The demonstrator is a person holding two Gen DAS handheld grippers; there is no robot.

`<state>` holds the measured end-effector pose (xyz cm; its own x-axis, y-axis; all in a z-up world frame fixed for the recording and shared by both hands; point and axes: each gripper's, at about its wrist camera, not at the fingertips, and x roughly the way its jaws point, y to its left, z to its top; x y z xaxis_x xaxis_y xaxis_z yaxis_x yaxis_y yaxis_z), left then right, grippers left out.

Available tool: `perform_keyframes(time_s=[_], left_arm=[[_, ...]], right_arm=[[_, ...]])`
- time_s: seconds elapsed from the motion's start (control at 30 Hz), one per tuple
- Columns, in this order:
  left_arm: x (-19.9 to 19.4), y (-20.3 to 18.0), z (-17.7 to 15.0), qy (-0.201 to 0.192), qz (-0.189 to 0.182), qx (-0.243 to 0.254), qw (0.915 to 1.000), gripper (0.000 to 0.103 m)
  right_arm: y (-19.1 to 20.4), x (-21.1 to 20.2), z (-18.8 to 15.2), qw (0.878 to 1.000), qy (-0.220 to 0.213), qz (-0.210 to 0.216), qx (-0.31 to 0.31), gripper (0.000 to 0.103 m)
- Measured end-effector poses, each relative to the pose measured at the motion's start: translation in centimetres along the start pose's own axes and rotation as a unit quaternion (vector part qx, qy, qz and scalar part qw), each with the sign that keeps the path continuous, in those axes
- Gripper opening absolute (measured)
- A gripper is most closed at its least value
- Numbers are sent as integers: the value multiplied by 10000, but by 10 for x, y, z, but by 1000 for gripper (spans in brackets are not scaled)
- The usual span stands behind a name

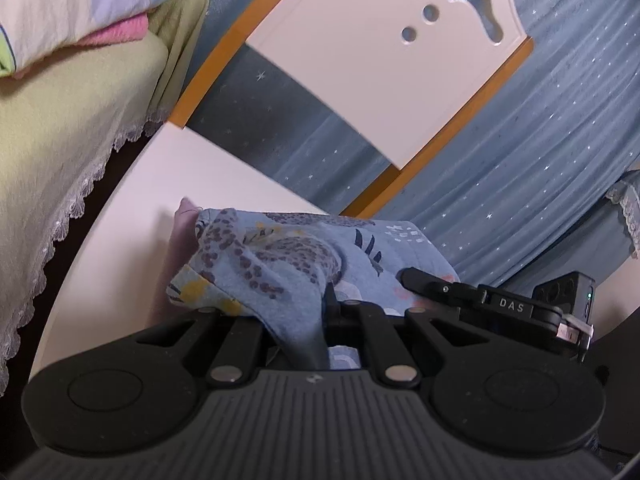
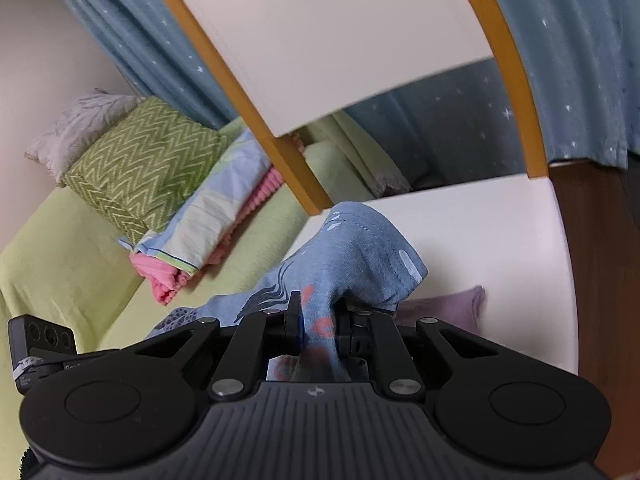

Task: Fold clothes
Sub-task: 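Carry the folded shorts with both grippers over to the white chair seat, then lower the shorts onto the chair seat and open both grippers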

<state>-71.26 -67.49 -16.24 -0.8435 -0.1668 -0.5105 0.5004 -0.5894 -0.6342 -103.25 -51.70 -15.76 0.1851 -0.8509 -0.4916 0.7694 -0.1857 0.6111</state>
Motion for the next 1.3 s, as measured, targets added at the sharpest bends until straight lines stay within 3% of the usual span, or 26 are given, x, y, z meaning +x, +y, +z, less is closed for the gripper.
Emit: perform_keyframes(time_s=[0.2, 0.3, 0.37, 0.53, 0.73, 0.8, 0.83, 0.87, 0.9, 1.0, 1.03, 1.1, 1.13, 1.17, 1.23, 1.3], left_arm=[[13, 16, -11, 193, 96, -45, 9998, 7], [21, 26, -16, 337, 229, -55, 9992, 18], [19, 34, -18, 331, 138, -175, 9992, 21], [-2, 56, -2, -64, -310, -689, 9971, 32], [5, 81, 16, -135, -653, -1340, 9887, 35], [8, 86, 15, -158, -698, -1469, 9866, 35], [9, 86, 14, -187, -658, -1422, 9875, 31], [9, 85, 12, -216, -617, -1376, 9883, 16], [6, 76, 10, -329, -382, -1000, 9937, 7], [-6, 51, 1, -542, 106, 81, 9984, 6], [-4, 50, -1, -458, 238, 147, 9986, 6], [0, 51, -5, -258, 491, 206, 9982, 11], [2, 52, -7, -158, 618, 235, 9977, 17], [2, 55, -8, -90, 643, 168, 9977, 21], [-7, 62, -4, -89, 513, -58, 9986, 30], [-25, 65, 8, -236, 373, -222, 9988, 31]], right_arm=[[-19, 8, -10, 9997, 142, -163, 100, 14], [-28, 17, -15, 9994, 200, -234, 173, 20], [-37, 19, -15, 9990, 201, -198, 337, 37], [-61, 7, -11, 9960, -56, 35, 888, 57], [-97, 13, -12, 9833, -194, 262, 1790, 60], [-92, 11, -13, 9875, -334, 261, 1517, 59], [-89, 10, -14, 9893, -404, 260, 1380, 43], [-87, 9, -14, 9908, -473, 259, 1243, 18], [-84, 8, -15, 9921, -543, 259, 1105, 12], [-75, 6, -17, 9948, -735, 225, 672, 12], [-68, 6, -18, 9966, -708, 30, 417, 12], [-55, 6, -20, 9972, -654, -353, -45, 22], [-55, 6, -21, 9967, -648, -496, 5, 44], [-56, 6, -22, 9959, -641, -638, 55, 57], [-56, 5, -24, 9936, -629, -922, 155, 57], [-44, -5, -28, 9894, -860, -1170, -77, 58]])
